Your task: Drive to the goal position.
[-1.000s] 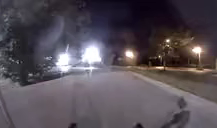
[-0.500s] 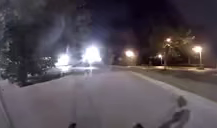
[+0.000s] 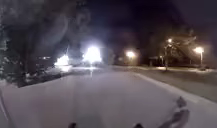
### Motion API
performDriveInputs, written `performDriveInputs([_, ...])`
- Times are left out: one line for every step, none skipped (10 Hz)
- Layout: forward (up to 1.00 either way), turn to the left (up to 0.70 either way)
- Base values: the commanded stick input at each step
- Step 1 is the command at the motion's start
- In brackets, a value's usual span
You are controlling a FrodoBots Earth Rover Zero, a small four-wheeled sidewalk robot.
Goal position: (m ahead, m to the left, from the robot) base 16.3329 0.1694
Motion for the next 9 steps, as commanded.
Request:
performDriveInputs([0.5, -0.37])
performDriveInputs([0.5, 0.0])
performDriveInputs([0.5, 0.0])
performDriveInputs([0.5, 0.0])
performDriveInputs([0.5, 0.0])
performDriveInputs([0.5, 0.0])
performDriveInputs([0.5, 0.0])
performDriveInputs([0.5, 0.0])
performDriveInputs([0.5, 0.0])
